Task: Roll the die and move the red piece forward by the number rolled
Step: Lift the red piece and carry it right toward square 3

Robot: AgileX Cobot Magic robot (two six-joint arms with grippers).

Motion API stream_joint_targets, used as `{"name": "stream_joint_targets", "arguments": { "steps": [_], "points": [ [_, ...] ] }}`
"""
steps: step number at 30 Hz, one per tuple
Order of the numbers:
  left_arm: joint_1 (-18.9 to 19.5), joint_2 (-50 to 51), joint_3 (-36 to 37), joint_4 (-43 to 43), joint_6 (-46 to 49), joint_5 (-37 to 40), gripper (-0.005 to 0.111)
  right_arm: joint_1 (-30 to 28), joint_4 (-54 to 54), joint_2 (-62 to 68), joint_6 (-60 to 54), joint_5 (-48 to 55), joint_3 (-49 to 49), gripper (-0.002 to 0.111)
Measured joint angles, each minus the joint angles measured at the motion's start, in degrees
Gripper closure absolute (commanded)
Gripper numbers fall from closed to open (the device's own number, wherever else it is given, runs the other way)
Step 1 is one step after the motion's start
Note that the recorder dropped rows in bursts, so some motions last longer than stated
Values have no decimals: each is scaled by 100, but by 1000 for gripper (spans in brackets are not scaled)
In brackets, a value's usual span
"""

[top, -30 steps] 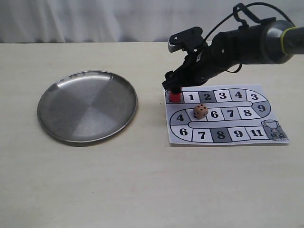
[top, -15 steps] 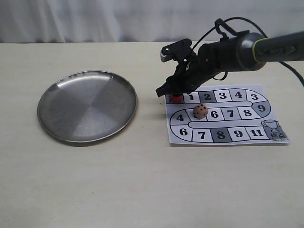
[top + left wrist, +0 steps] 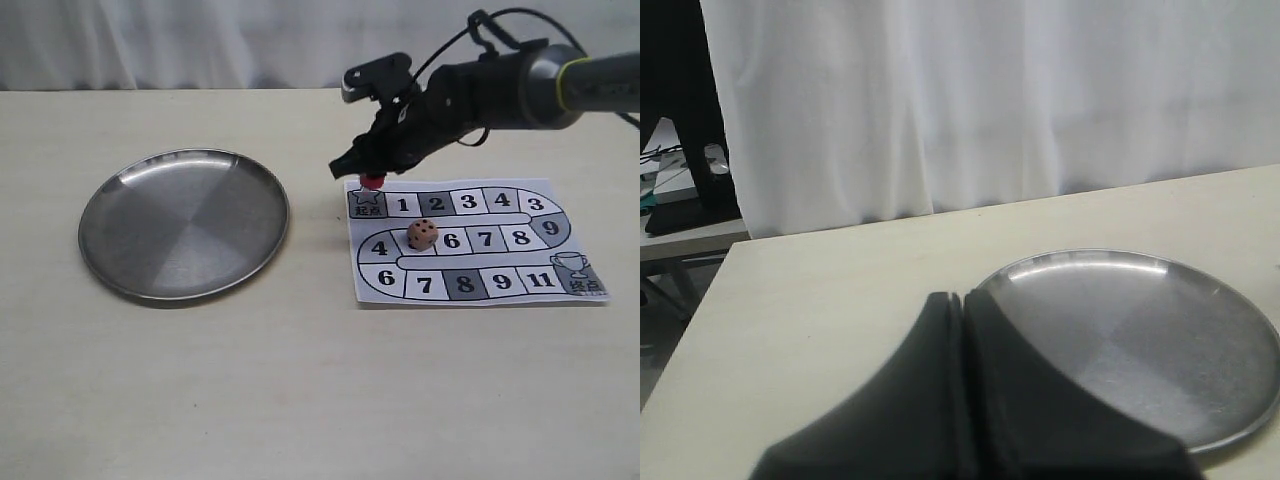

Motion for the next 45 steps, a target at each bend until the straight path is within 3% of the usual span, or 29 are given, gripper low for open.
{"name": "stream_joint_targets", "arguments": {
  "steps": [6, 18, 33, 45],
  "points": [
    [0, 0, 0, 0, 0, 0, 107, -163, 11, -414, 0, 0, -53, 104],
    [0, 0, 0, 0, 0, 0, 107, -224, -77, 440, -10, 108, -51, 104],
    [0, 0, 0, 0, 0, 0, 107, -362, -28, 454, 15, -9, 99, 104],
    [0, 0, 0, 0, 0, 0, 107, -591, -15, -797, 15, 558, -128, 104]
  ]
}}
